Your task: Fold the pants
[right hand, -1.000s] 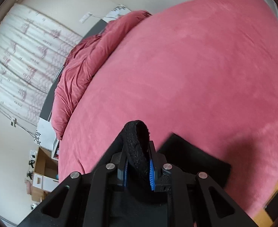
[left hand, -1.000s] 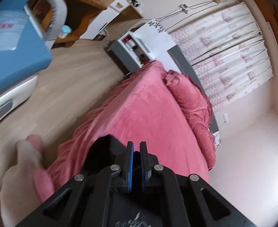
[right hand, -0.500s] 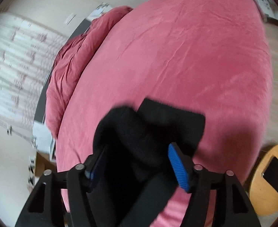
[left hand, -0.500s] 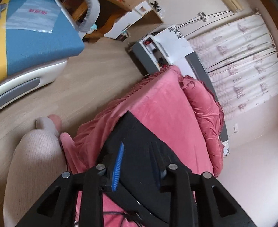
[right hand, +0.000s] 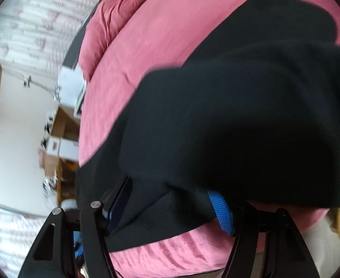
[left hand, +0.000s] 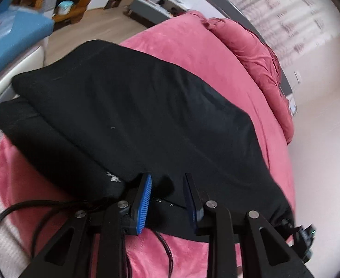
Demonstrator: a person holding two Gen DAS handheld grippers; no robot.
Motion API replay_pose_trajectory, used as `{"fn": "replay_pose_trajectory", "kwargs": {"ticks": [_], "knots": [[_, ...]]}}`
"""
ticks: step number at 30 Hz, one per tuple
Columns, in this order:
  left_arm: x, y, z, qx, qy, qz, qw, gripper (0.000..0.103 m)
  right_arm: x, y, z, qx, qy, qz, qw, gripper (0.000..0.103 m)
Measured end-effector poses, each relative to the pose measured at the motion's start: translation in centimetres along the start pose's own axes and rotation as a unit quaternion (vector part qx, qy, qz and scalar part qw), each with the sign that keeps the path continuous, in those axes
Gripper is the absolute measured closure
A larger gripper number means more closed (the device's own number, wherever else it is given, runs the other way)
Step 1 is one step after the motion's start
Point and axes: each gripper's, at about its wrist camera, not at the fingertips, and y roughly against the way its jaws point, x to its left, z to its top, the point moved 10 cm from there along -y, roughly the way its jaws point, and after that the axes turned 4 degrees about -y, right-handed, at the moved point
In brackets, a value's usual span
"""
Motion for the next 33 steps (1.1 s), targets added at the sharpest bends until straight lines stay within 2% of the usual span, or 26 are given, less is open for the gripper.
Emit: {"fn": "replay_pose_trajectory", "kwargs": {"ticks": [2, 5, 7, 8, 10, 11, 12, 16, 20, 22, 24, 26, 27, 29, 31, 33], "knots": [[0.0, -0.4, -0.1, -0.004, -0.008, 0.009, 0.9999, 0.075, 0.7, -0.8, -0.1, -0.002, 0.019, -0.01, 1.0, 0.032], [0.9, -0.8, -0.5, -0.003, 0.032, 0.013, 0.9994, 0.075, 0.6, -1.9, 0.4, -0.006, 0.008, -0.027, 1.0, 0.029], [1.4, -0.8, -0.6, -0.008, 0.055, 0.011, 0.9984, 0.075, 0.7, -2.2, 1.2, -0.019, 0.004, -0.016, 1.0, 0.031], [1.4, -0.8, -0.5, -0.013, 0.049, 0.02, 0.9985, 0.075, 0.8, -2.3, 1.8, -0.033, 0.008, -0.02, 0.999, 0.035], [1.7, -0.9, -0.6, -0.016, 0.044, 0.033, 0.9984, 0.076, 1.0, -2.6, 2.4, -0.035, 0.011, -0.018, 0.999, 0.086], [1.9, -0.9, -0.6, -0.018, 0.057, 0.032, 0.9977, 0.085, 0.9, -2.8, 2.7, -0.033, 0.009, -0.023, 0.999, 0.089], [2.3, -1.1, -0.5, -0.018, 0.067, 0.031, 0.9971, 0.102, 0.9, -2.8, 2.8, -0.032, 0.008, -0.025, 0.999, 0.092], [3.8, -0.5, -0.2, -0.016, 0.119, 0.003, 0.9928, 0.103, 2.0, -0.4, 3.9, -0.052, 0.018, 0.001, 0.998, 0.094], [3.8, 2.4, -0.2, -0.024, 0.11, -0.001, 0.9937, 0.103, 2.2, 2.5, 4.3, -0.062, 0.017, 0.023, 0.998, 0.094], [4.2, 2.9, -0.7, -0.012, 0.105, 0.002, 0.9944, 0.103, 2.5, 1.8, 3.5, -0.026, 0.025, 0.019, 0.999, 0.093], [4.6, 2.3, -1.2, 0.001, 0.077, 0.038, 0.9963, 0.098, 2.5, -0.5, 2.2, 0.024, 0.027, 0.003, 0.999, 0.088], [3.7, 0.9, -1.4, 0.014, 0.051, 0.053, 0.9972, 0.093, 1.7, -2.3, 0.4, 0.061, 0.021, -0.011, 0.998, 0.062], [3.6, 0.5, -1.5, 0.015, 0.044, 0.056, 0.9974, 0.087, 1.4, -2.7, -0.2, 0.064, 0.015, -0.012, 0.998, 0.042], [3.0, 0.0, -1.6, 0.012, 0.03, 0.058, 0.9978, 0.078, 1.0, -3.5, -0.7, 0.065, -0.002, -0.005, 0.998, 0.04], [3.0, -0.4, -1.6, 0.012, 0.025, 0.069, 0.9972, 0.077, 0.7, -3.8, -0.7, 0.057, -0.008, -0.004, 0.998, 0.04], [3.1, -1.1, -1.4, 0.007, 0.041, 0.067, 0.9969, 0.077, 0.8, -4.3, -0.4, 0.044, -0.008, 0.003, 0.999, 0.04]]}}
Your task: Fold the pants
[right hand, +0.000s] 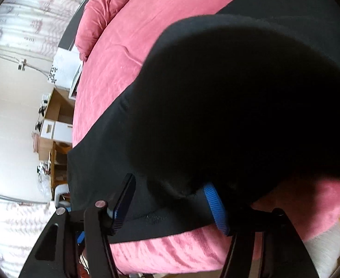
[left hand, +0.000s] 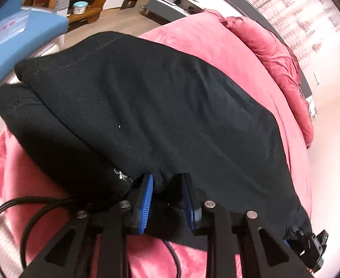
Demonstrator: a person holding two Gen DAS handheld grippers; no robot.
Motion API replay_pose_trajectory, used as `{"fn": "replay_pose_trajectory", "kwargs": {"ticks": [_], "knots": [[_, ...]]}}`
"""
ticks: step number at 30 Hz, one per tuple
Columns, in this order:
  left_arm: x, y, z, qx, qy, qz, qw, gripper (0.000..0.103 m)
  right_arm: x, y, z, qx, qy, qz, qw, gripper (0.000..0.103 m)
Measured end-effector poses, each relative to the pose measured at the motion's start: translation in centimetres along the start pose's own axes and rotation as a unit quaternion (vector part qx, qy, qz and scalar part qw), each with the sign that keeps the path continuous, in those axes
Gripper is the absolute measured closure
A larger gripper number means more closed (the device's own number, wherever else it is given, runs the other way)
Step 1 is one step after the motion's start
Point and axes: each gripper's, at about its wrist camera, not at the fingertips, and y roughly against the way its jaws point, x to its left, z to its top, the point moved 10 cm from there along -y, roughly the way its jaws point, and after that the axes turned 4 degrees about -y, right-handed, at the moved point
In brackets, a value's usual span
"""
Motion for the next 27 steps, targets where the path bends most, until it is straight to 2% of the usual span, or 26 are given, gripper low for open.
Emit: {"fn": "replay_pose_trajectory", "kwargs": {"ticks": [2, 4, 5, 6, 7, 12, 13, 14, 17, 20, 22, 24, 26, 27], "knots": [[0.4, 0.1, 0.2, -0.008, 0.035, -0.012, 0.9993, 0.077, 0.4, -0.2, 0.6, -0.017, 0.007, 0.002, 1.0, 0.047], [0.7, 0.1, 0.6, -0.012, 0.06, -0.021, 0.9979, 0.077, 0.8, -0.7, 0.8, -0.02, 0.018, -0.002, 1.0, 0.078], [0.9, 0.1, 0.7, -0.014, 0.072, -0.025, 0.997, 0.082, 0.9, -1.0, 0.9, -0.018, 0.024, -0.008, 1.0, 0.084], [1.2, 0.1, 0.8, -0.017, 0.08, -0.023, 0.9964, 0.096, 1.1, -1.0, 0.8, -0.015, 0.027, -0.009, 0.999, 0.087], [1.6, 0.0, 1.0, -0.018, 0.087, -0.017, 0.9959, 0.098, 1.2, -0.9, 0.9, -0.015, 0.03, -0.01, 0.999, 0.088], [2.3, 2.4, 0.6, -0.011, 0.13, -0.057, 0.9898, 0.099, 2.6, 2.1, 2.0, -0.034, 0.044, 0.01, 0.998, 0.091], [2.3, 3.2, 0.4, -0.009, 0.131, -0.061, 0.9894, 0.099, 2.6, 3.0, 2.2, -0.04, 0.045, 0.012, 0.998, 0.095], [2.4, 4.2, 0.2, -0.008, 0.13, -0.066, 0.9893, 0.103, 2.6, 3.7, 2.5, -0.044, 0.045, 0.014, 0.998, 0.095], [3.6, 6.0, -0.5, -0.009, 0.129, -0.055, 0.9901, 0.103, 1.5, 4.6, 2.6, -0.046, 0.049, 0.0, 0.998, 0.095], [4.8, 5.4, -1.1, -0.001, 0.111, -0.037, 0.9931, 0.103, 0.0, 2.4, 1.2, -0.026, 0.041, -0.028, 0.998, 0.095], [3.8, 4.8, -1.1, 0.005, 0.107, -0.062, 0.9923, 0.103, -0.7, 0.7, 0.5, -0.015, 0.029, -0.024, 0.999, 0.092], [2.9, 5.1, 0.3, -0.024, 0.089, -0.061, 0.9939, 0.099, -0.7, -0.5, 0.0, -0.006, 0.029, -0.019, 0.999, 0.091], [2.5, 5.0, 1.2, -0.038, 0.062, -0.046, 0.9963, 0.093, -0.3, -1.3, -0.4, 0.0, 0.028, -0.01, 1.0, 0.079], [2.5, 4.5, 1.4, -0.03, 0.063, -0.045, 0.9966, 0.089, -0.2, -1.5, -0.4, 0.001, 0.027, -0.007, 1.0, 0.067]]}}
